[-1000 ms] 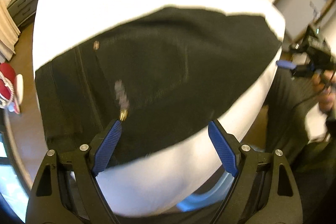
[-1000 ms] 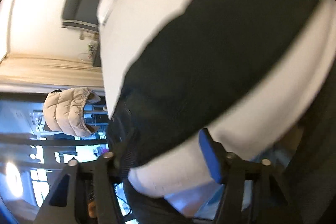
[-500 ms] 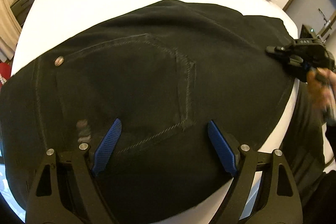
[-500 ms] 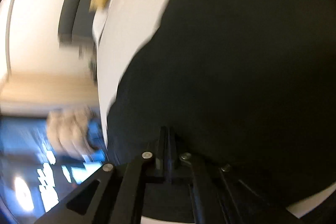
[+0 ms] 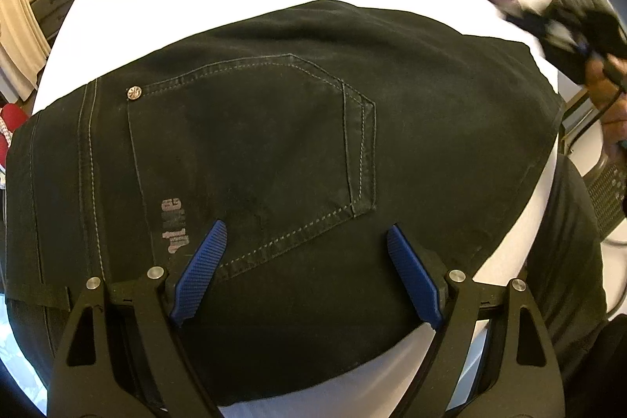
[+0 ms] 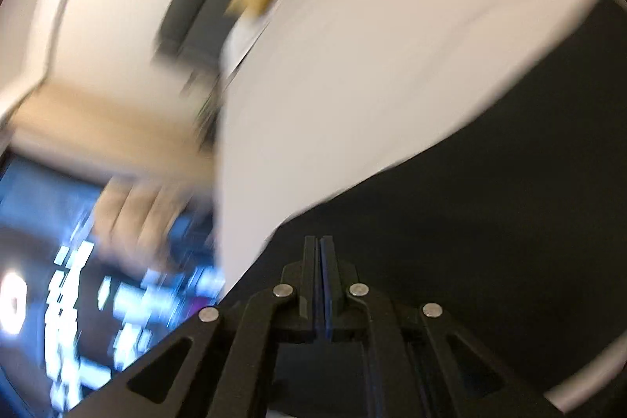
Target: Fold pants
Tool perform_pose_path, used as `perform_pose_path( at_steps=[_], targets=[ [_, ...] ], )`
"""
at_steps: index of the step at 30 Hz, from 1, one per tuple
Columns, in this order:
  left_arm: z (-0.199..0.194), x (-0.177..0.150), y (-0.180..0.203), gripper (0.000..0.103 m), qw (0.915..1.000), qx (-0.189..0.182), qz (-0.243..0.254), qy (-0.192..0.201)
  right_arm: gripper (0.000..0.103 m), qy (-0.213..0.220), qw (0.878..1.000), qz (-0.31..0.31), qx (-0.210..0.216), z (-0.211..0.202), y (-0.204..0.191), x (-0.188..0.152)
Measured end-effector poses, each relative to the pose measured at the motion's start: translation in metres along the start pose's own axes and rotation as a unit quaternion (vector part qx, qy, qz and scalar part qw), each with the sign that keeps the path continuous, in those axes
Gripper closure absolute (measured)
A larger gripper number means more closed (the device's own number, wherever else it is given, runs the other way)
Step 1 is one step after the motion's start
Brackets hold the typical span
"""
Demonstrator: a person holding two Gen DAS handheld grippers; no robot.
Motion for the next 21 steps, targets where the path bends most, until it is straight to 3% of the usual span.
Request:
perform_pose_path(
  at_steps=[3, 5, 7, 8, 10, 12, 14, 17, 20, 21],
  targets=[
    [-0.003, -0.004, -0.002, 0.019, 1.0, 0.0, -0.004, 0.003, 0.092, -0.098, 0.995, -0.01, 0.034, 0.082, -0.028, -0.032],
    [-0.005, -0.007, -0.004, 0.019, 0.9999, -0.001, -0.007, 0.008, 0.089, -0.154, 0.987, 0.021, 0.043, 0.13, -0.026, -0.05],
    [-0.006, -0.009, -0.004, 0.019, 0.9999, 0.0, -0.006, 0.008, 0.093, -0.161, 0.986, 0.03, 0.018, 0.156, -0.011, -0.055],
    [-0.006, -0.009, -0.004, 0.019, 1.0, 0.001, -0.005, 0.008, 0.101, -0.159, 0.987, 0.038, 0.012, 0.166, 0.001, -0.051],
    [-0.005, -0.01, -0.003, 0.019, 0.9999, -0.003, -0.006, 0.008, 0.103, -0.152, 0.984, 0.088, 0.039, 0.171, 0.025, -0.038],
    [-0.007, -0.009, -0.004, 0.019, 0.9999, -0.005, -0.007, 0.009, 0.103, -0.103, 0.988, 0.111, 0.041, 0.152, 0.04, -0.02],
    [-0.007, -0.011, -0.004, 0.019, 0.9999, -0.004, -0.004, 0.01, 0.103, -0.029, 0.993, 0.116, 0.005, 0.113, 0.068, 0.006],
    [-0.009, -0.013, -0.004, 0.019, 0.9999, -0.003, 0.0, 0.01, 0.103, 0.058, 0.979, 0.195, 0.0, 0.052, 0.127, 0.036],
    [-0.007, -0.014, -0.004, 0.019, 0.9999, -0.001, 0.0, 0.01, 0.103, 0.138, 0.973, 0.174, -0.059, -0.017, 0.163, 0.063],
    [-0.007, -0.014, -0.003, 0.019, 1.0, -0.001, 0.001, 0.01, 0.103, 0.154, 0.97, 0.179, -0.061, -0.036, 0.176, 0.069]
  ],
)
Point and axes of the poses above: each gripper's, at about its wrist camera, not at the fingertips, and z roughly the way its jaws point, y to its right, x to its top, the point moved 2 cm from there along z, roughly the way its jaws point, and after that the axes turned 9 degrees about y, right-handed, at the moved point
